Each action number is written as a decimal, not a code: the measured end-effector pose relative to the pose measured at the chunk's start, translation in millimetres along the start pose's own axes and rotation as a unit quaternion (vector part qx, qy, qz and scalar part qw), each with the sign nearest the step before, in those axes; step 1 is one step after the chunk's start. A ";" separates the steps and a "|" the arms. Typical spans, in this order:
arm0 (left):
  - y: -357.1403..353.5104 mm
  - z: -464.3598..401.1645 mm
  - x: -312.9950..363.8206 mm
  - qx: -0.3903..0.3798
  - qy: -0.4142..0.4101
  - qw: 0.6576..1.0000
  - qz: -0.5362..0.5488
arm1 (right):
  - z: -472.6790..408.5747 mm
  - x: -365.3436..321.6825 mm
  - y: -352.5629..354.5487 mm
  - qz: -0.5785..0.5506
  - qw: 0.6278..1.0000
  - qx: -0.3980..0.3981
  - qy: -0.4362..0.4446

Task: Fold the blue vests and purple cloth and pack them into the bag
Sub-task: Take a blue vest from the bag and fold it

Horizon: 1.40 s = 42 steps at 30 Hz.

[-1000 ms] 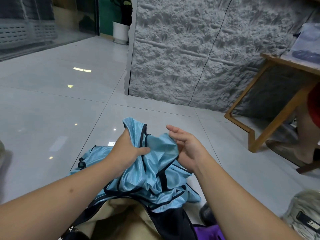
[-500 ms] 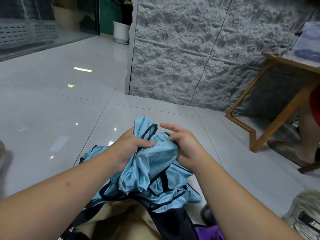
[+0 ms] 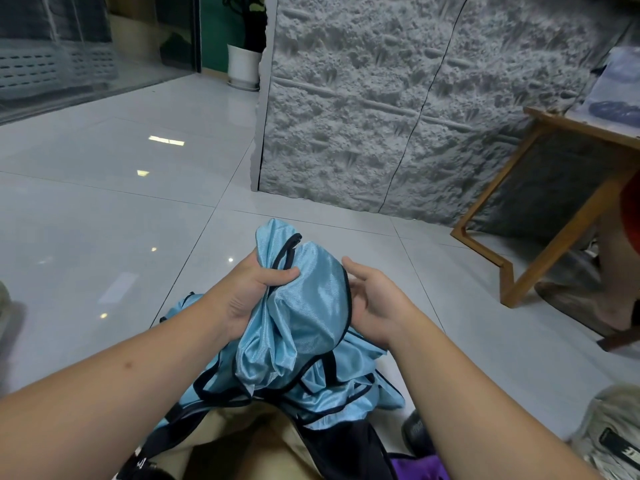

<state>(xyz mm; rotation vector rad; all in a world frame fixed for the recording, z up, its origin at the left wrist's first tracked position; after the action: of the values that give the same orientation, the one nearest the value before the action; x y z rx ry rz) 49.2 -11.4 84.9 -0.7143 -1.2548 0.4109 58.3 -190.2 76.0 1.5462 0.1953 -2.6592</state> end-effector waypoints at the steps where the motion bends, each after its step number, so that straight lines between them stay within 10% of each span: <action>1: -0.1 -0.2 0.0 -0.002 0.000 1.000 0.000 | 4.0 0.6 -4.4 0.003 1.000 -0.021 -0.019; 5: -0.8 0.1 -1.5 -0.015 0.004 1.000 -0.023 | 13.1 -6.8 -11.6 0.003 0.998 -0.052 0.032; 12: -18.3 8.9 24.5 0.010 -0.068 0.993 -0.101 | 26.6 -60.6 10.8 0.114 0.945 0.153 0.265; 22: -49.3 25.2 110.0 0.054 -0.224 0.961 -0.155 | 83.3 -126.9 18.5 0.023 0.916 0.136 0.377; 30: -35.0 35.6 102.4 0.066 -0.188 0.975 -0.095 | 73.7 -104.6 27.1 -0.093 0.958 0.104 0.251; 36: -18.0 32.6 99.0 0.078 -0.183 0.976 -0.084 | 57.8 -83.5 64.7 0.008 0.959 0.231 0.166; 42: -5.5 25.4 100.4 0.079 -0.181 0.978 -0.068 | 49.6 -73.9 57.8 -0.055 0.981 0.124 0.136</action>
<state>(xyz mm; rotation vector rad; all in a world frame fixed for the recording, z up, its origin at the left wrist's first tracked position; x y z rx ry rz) 52.6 55.8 163.8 -0.4243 -1.5847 0.5377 58.8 -255.2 159.9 2.0308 -0.0421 -2.6266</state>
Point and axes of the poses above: each hand's wrist, its own z-axis away from the middle knuckle, its own y-axis out of the back of the hand, x = y × z, the point moved 6 cm from there along -z, towards the middle knuckle, and after that the axes turned 15 degrees about z, right-handed, at the moved point
